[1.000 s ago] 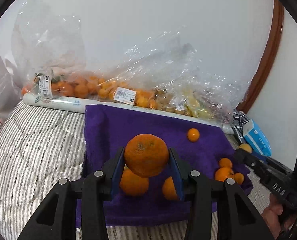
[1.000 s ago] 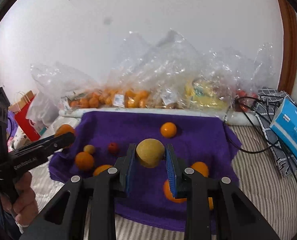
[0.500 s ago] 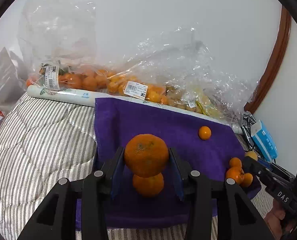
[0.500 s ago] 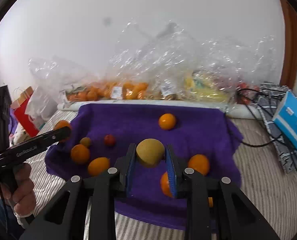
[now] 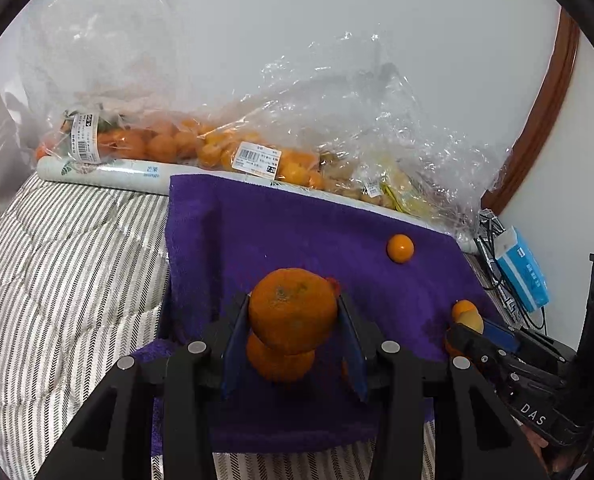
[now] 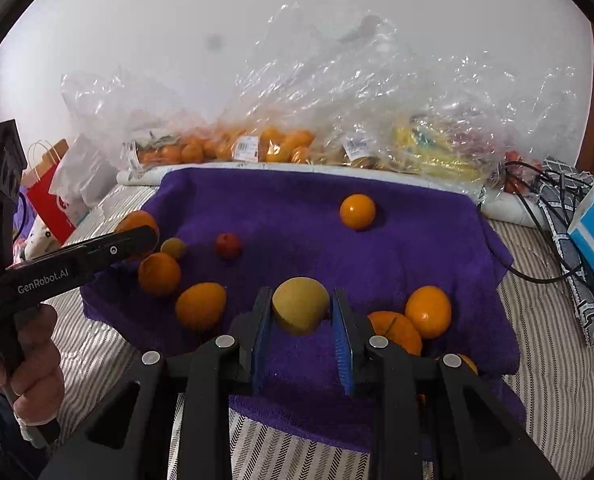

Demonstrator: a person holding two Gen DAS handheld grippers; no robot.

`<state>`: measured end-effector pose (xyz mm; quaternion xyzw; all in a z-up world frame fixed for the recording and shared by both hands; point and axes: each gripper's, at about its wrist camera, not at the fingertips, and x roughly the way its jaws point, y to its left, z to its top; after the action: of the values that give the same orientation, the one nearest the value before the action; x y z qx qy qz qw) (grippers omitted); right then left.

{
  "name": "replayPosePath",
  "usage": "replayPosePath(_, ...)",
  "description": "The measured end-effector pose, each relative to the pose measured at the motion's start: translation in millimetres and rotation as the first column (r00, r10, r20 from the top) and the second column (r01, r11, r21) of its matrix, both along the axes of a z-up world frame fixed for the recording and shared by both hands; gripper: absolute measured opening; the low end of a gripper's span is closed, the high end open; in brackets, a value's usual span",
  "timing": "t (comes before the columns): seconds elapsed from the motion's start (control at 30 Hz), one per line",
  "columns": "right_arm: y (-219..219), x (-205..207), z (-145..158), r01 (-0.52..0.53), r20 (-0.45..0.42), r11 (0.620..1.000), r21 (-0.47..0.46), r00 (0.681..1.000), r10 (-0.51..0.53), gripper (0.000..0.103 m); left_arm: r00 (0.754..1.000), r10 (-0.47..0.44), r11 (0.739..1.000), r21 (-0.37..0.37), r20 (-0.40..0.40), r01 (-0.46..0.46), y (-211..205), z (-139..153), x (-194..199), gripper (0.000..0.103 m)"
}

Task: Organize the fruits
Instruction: 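Lower the orange and the yellow fruit toward the towel with both tools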

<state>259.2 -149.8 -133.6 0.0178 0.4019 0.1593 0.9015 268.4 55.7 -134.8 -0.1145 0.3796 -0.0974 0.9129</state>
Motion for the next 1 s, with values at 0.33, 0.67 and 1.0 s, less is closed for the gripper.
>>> replayPosePath(0.33,3.2,-1.5,-2.3,-0.001,-0.01,1.0,-0.017,1.0,0.001,0.029,1.0,-0.016,1.0,0.026,-0.014,0.017,-6.1,-5.5,1.4,0.041)
replayPosePath(0.67,5.8,1.9,-7.8,-0.005,-0.026,0.999,-0.036,1.0,0.005,0.029,1.0,-0.021,0.999,0.025,-0.013,0.021,-6.0,-5.4,2.0,0.041)
replayPosePath(1.0,7.6,2.8,-12.3,-0.006,-0.033,0.998,-0.059,0.999,0.004,0.029,0.999,-0.031,0.999,0.037,-0.011,0.031,-7.9,-5.1,1.1,0.041)
